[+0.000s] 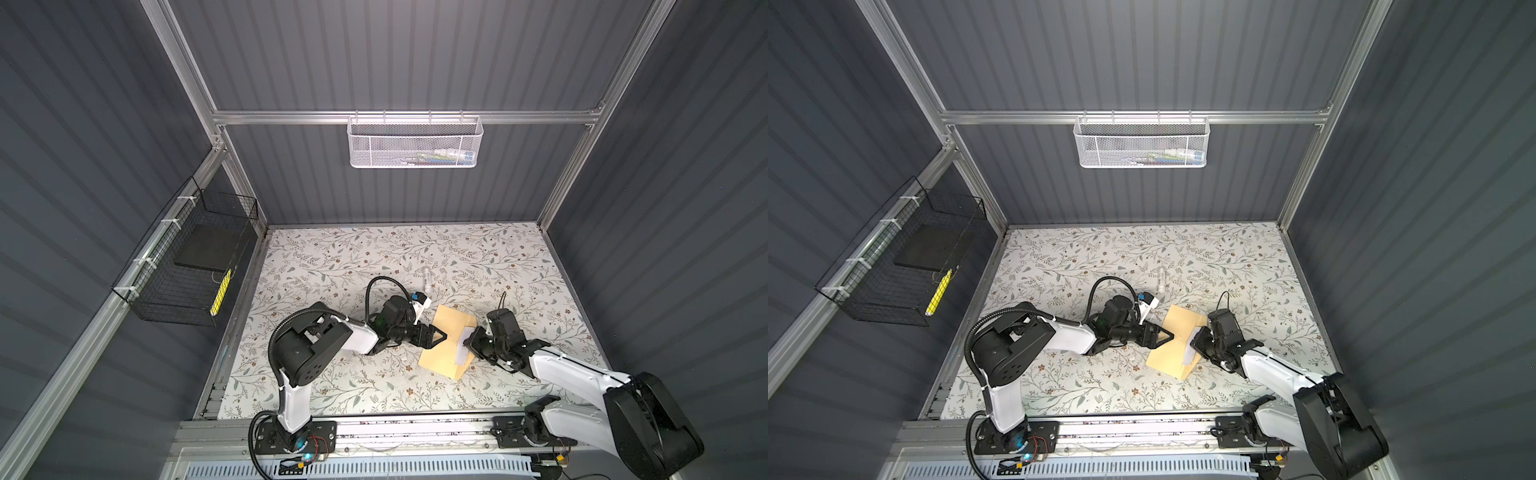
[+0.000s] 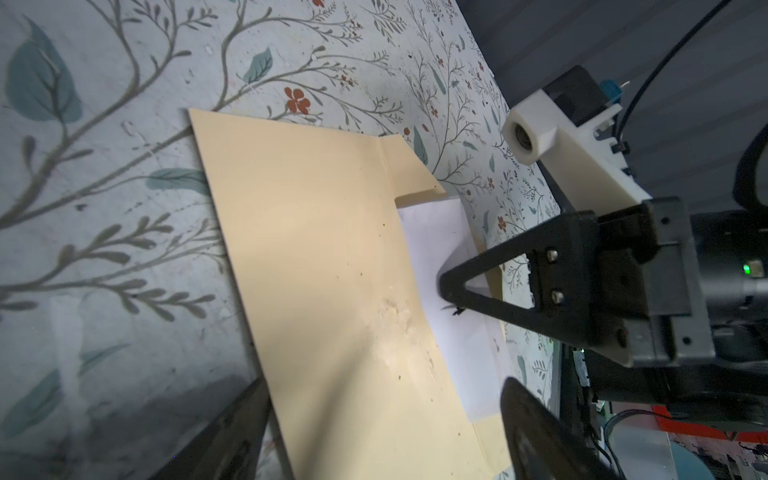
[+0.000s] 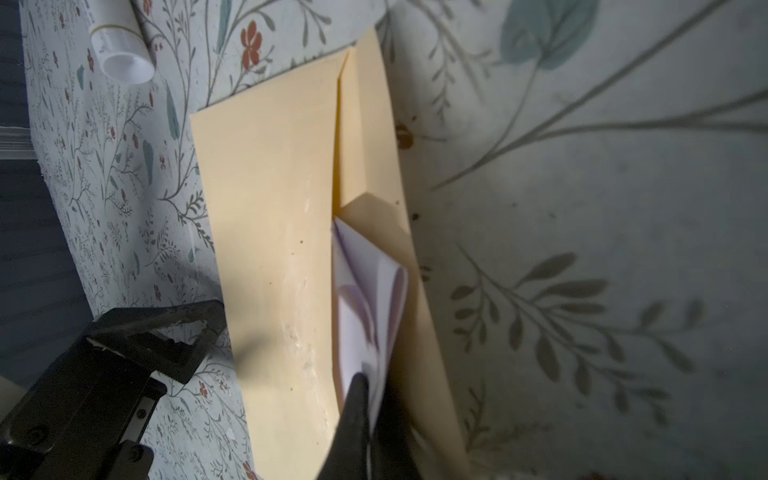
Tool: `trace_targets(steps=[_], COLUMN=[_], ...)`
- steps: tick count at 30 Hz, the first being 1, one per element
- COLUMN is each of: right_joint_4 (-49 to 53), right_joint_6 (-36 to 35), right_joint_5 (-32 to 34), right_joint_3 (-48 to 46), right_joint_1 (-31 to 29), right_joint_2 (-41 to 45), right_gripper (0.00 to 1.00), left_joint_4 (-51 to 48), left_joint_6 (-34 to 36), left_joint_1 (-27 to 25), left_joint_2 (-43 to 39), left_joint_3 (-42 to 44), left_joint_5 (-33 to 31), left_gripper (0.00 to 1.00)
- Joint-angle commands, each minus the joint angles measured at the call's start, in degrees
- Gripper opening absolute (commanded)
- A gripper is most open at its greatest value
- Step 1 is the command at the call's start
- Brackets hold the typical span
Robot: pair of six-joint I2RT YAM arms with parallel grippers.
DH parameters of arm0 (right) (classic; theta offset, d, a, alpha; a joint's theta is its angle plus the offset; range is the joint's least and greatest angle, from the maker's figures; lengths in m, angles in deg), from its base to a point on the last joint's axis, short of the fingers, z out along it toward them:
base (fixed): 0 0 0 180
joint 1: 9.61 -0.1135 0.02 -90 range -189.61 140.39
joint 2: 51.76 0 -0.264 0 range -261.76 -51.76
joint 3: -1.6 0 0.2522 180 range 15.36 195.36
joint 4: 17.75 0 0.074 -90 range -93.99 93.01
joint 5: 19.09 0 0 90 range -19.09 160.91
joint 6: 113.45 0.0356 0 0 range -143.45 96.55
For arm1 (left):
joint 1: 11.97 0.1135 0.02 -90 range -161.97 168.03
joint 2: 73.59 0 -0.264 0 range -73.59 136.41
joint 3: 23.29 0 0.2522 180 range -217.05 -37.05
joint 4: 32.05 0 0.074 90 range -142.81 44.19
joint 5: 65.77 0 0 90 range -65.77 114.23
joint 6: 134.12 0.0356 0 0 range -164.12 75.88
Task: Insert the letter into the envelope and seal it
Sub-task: 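Push the letter deeper into the envelope with the right gripper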
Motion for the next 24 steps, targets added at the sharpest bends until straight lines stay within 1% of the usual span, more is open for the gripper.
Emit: trace_targets(steps=[1, 3, 6, 11, 13, 16, 17, 19, 24], right_joint_4=[-5.13, -6.68, -8.83, -9.56, -8.6, -2.96, -0.3, 4.37, 11.79], right_joint_6=[-2.58, -3.44, -4.68, -5.64, -5.6, -7.32, -8.16, -9.76, -11.9], right_joint_5=[-5.03, -5.81, -9.1, -10.1, -8.85, -7.0, -4.69, -3.89, -3.9], right_joint_3=[0.74, 1.04, 1.59, 2.38, 2.12, 2.78, 3.21, 4.19, 4.76], right_joint_1=[-0.26, -0.25, -0.28, -0.35, -0.37, -0.15, 0.01, 0.59, 2.64], right_joint_2=[-2.16, -3.61, -6.01, -9.16, -7.96, -4.16, -2.69, -0.3, 3.74], right_gripper=[0.0, 0.0, 0.0, 0.0, 0.1, 0.32, 0.36, 0.46, 0.55], left_joint_4=[-4.72, -4.72, -4.81, -5.85, -6.3, -5.96, -5.74, -5.28, -4.33], left_joint_6=[-0.53, -0.22, 0.08, 0.86, 0.88, 0.45, 0.19, -0.23, -1.17], left_joint_1=[-0.59, -0.61, -0.61, -0.56, -0.45, -0.31, -0.27, 0.0, 0.3], left_joint_2=[2.56, 2.79, 3.06, 3.54, 3.51, 3.03, 2.87, 2.85, 2.49], left_joint_3=[1.18, 0.75, 0.18, -0.93, -1.03, -0.41, -0.17, 0.36, 1.52], left_joint_5=[1.67, 2.06, 2.16, 2.04, 1.55, 0.48, 0.23, -0.04, -0.9], left_gripper=[0.87, 0.86, 0.86, 0.85, 0.85, 0.84, 0.84, 0.83, 0.79])
